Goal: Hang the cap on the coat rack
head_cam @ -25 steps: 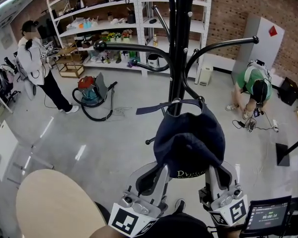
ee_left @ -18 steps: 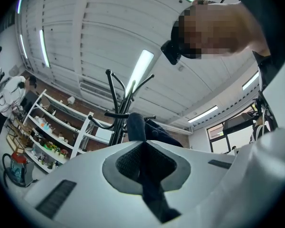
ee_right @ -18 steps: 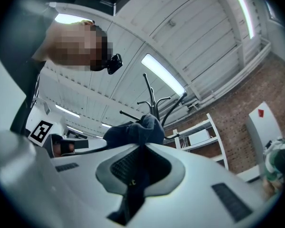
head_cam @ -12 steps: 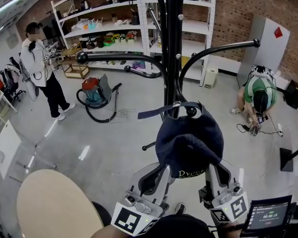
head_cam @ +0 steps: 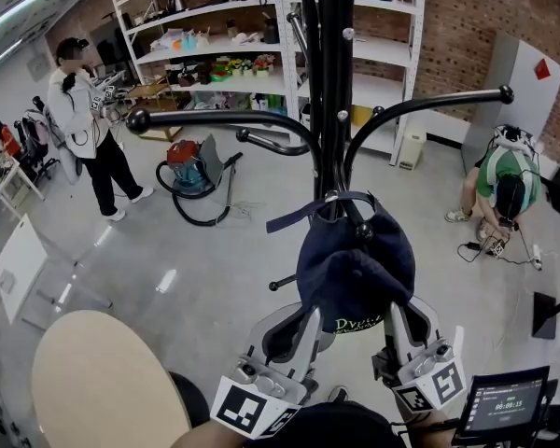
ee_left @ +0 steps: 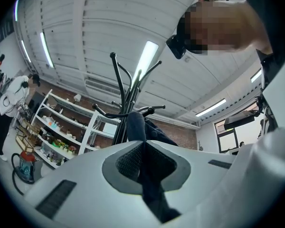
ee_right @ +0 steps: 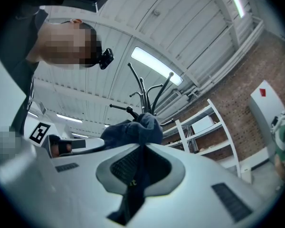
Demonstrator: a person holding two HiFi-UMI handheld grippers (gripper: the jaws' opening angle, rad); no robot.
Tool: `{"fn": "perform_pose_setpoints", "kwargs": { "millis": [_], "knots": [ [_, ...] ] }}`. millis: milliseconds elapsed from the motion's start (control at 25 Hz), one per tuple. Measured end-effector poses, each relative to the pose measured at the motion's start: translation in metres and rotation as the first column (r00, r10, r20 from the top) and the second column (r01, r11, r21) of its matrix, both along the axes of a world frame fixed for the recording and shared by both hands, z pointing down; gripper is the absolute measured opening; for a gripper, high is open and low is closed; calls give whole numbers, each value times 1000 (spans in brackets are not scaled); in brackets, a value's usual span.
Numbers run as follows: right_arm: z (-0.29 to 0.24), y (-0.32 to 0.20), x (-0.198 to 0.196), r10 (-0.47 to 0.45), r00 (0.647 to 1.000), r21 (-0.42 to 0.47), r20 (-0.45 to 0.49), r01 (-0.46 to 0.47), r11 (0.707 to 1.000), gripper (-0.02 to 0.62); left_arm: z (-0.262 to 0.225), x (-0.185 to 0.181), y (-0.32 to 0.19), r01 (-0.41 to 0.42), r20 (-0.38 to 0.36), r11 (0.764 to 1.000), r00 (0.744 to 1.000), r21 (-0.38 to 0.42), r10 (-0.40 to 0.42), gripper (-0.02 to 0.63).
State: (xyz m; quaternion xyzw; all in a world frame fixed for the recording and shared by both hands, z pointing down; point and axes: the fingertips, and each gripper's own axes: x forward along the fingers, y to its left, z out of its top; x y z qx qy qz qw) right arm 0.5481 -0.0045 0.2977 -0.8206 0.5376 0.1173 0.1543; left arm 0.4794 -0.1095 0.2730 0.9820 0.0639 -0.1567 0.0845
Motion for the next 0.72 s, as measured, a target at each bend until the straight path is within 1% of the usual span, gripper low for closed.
{"fn": "perform_pose_setpoints", "kwargs": {
  "millis": [120,200,360,560,720],
  "knots": [
    [7,-4,10,-15,1000,-2,13,15,1000,25,3,6,-2,21,4,1000,1000,6,-21,20],
    [12,-9,15,-25,1000,-7,18,25,1000,25,9,9,-6,37,26,999,999,8,-37,20],
    [23,-17,22,-48,998,-24,44,49,999,25,17,14,-13,71,49,997,996,-11,-70,20],
    [40,-29,41,-67,989,-42,131,73,996,25,31,23,-23,111,87,994,990,-8,-110,20],
    [51,-40,54,-90,974,-52,206,102,993,25,44,34,-32,137,125,990,983,-17,-134,20]
  ]
}}
